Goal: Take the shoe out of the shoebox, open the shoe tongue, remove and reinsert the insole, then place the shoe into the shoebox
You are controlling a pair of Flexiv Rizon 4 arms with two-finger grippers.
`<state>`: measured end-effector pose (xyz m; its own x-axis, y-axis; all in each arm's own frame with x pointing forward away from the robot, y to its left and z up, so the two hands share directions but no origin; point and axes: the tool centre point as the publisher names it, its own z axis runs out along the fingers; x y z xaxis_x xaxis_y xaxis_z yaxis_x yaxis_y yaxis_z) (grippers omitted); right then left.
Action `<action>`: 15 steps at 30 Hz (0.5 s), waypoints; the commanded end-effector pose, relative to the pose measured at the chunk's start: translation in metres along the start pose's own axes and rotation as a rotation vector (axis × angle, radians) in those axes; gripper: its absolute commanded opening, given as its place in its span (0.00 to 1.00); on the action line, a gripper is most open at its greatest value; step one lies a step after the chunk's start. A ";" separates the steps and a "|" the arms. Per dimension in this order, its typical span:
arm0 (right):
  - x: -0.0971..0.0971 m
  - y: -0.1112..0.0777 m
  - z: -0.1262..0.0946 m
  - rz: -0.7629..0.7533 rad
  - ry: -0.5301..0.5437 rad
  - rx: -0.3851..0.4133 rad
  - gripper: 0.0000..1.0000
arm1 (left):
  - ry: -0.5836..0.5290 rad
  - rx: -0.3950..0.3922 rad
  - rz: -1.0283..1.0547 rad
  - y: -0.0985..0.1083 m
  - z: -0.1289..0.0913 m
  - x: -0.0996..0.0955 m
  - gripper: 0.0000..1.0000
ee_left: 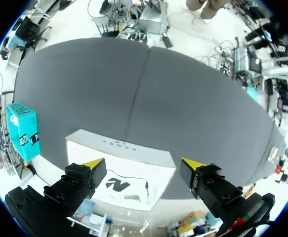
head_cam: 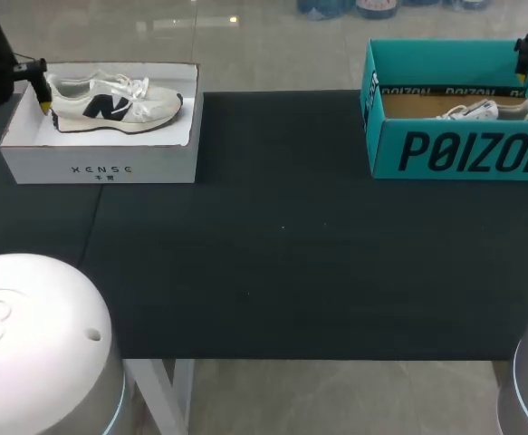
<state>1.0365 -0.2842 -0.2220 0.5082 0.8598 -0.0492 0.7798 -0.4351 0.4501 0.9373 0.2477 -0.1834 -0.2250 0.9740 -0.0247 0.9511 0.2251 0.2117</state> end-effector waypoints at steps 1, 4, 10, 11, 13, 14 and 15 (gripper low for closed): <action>0.000 0.000 0.000 0.001 -0.001 -0.001 1.00 | -0.066 0.021 0.121 0.026 0.020 0.022 1.00; 0.000 0.000 0.000 0.001 -0.001 -0.001 1.00 | -0.081 0.021 0.196 0.039 0.028 0.028 1.00; 0.000 0.000 0.000 0.001 -0.001 -0.001 1.00 | -0.084 0.035 0.295 0.065 0.040 0.029 1.00; 0.000 0.000 0.000 0.001 -0.001 -0.001 1.00 | -0.085 0.038 0.308 0.069 0.041 0.029 1.00; 0.000 0.000 0.000 0.001 -0.001 -0.001 1.00 | -0.076 0.048 0.328 0.079 0.045 0.030 1.00; 0.000 0.000 0.000 0.001 -0.001 -0.001 1.00 | -0.081 0.056 0.337 0.085 0.047 0.031 1.00; 0.000 0.000 0.000 0.001 -0.001 -0.001 1.00 | -0.084 0.062 0.355 0.090 0.049 0.032 1.00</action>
<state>1.0364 -0.2842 -0.2221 0.5081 0.8599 -0.0492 0.7798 -0.4351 0.4500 1.0006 0.2958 -0.2116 0.1185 0.9925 -0.0292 0.9715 -0.1098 0.2100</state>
